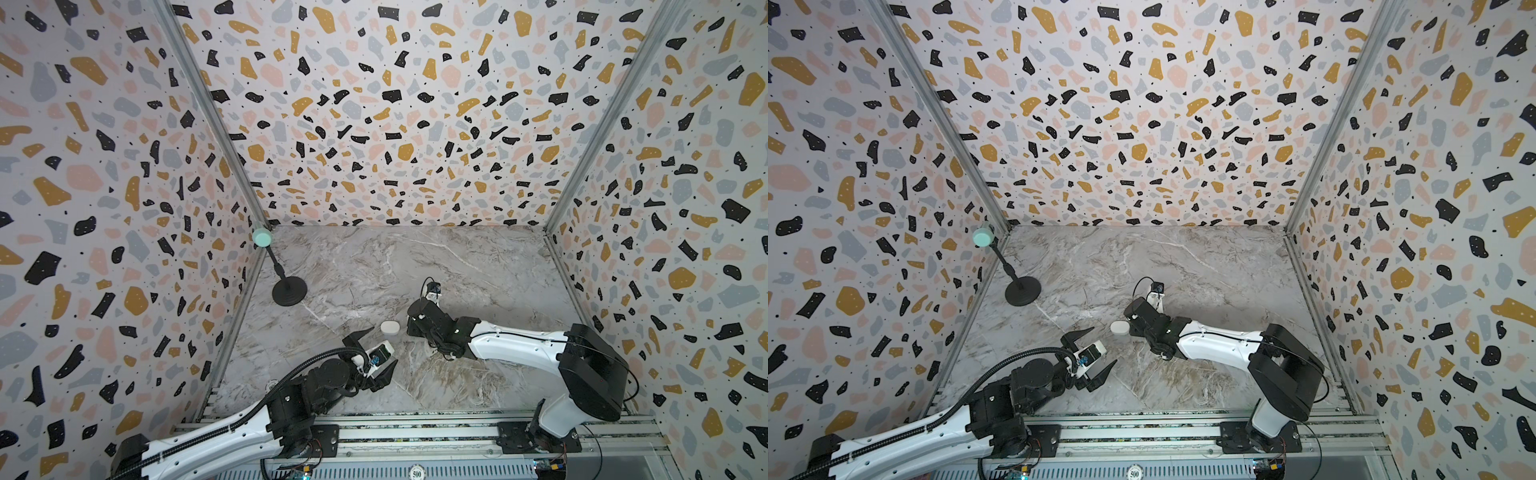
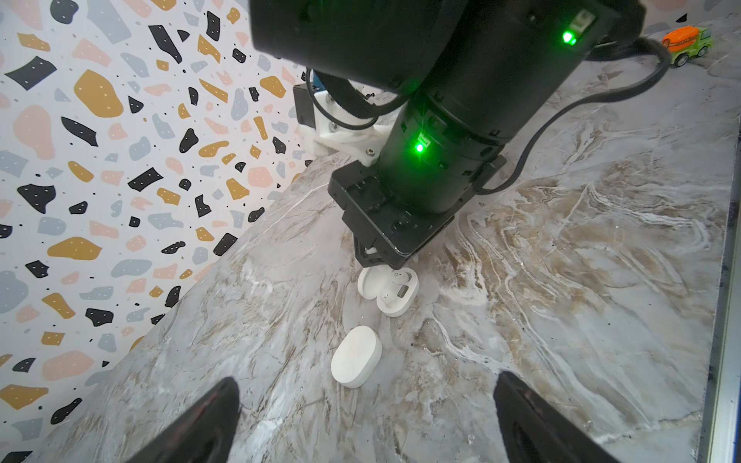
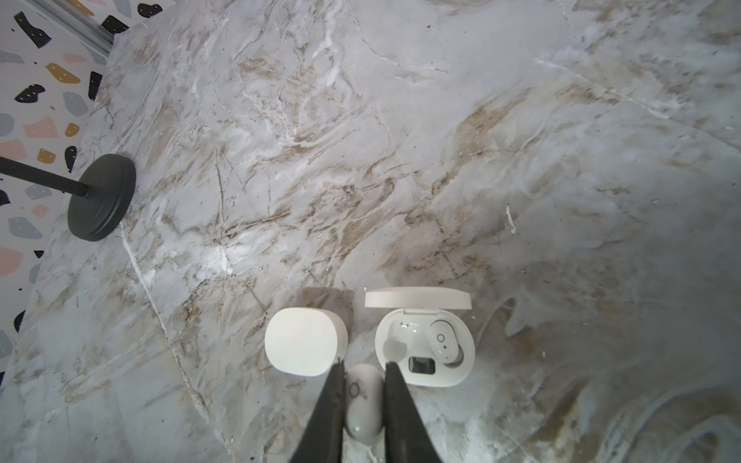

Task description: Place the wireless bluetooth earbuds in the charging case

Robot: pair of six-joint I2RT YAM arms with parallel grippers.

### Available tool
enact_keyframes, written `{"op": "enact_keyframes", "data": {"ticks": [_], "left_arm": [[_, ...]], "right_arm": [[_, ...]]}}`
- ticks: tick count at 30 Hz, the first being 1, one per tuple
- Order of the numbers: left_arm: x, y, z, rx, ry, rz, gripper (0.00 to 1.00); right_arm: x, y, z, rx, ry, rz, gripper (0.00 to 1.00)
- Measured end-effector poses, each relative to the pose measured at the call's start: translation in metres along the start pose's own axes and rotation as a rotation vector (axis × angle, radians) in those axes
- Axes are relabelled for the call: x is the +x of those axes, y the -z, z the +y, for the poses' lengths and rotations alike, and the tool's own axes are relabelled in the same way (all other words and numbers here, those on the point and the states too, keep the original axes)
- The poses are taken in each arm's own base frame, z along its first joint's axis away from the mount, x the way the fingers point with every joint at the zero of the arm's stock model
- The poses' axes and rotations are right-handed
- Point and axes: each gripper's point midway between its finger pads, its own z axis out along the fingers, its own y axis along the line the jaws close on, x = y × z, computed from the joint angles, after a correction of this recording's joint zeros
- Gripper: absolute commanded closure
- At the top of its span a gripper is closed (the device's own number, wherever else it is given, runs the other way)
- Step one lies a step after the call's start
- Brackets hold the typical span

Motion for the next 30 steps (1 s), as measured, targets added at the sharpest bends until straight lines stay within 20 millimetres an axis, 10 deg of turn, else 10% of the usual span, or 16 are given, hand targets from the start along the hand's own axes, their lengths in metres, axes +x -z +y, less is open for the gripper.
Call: {"op": "enact_keyframes", "data": {"ticks": [30], "left_arm": [[-0.005, 0.006, 0.023, -0.111, 0.034, -0.017, 0.0]], "right_arm": [[0.013, -0.022, -0.008, 0.047, -0.043, -0.007, 0.92]]}}
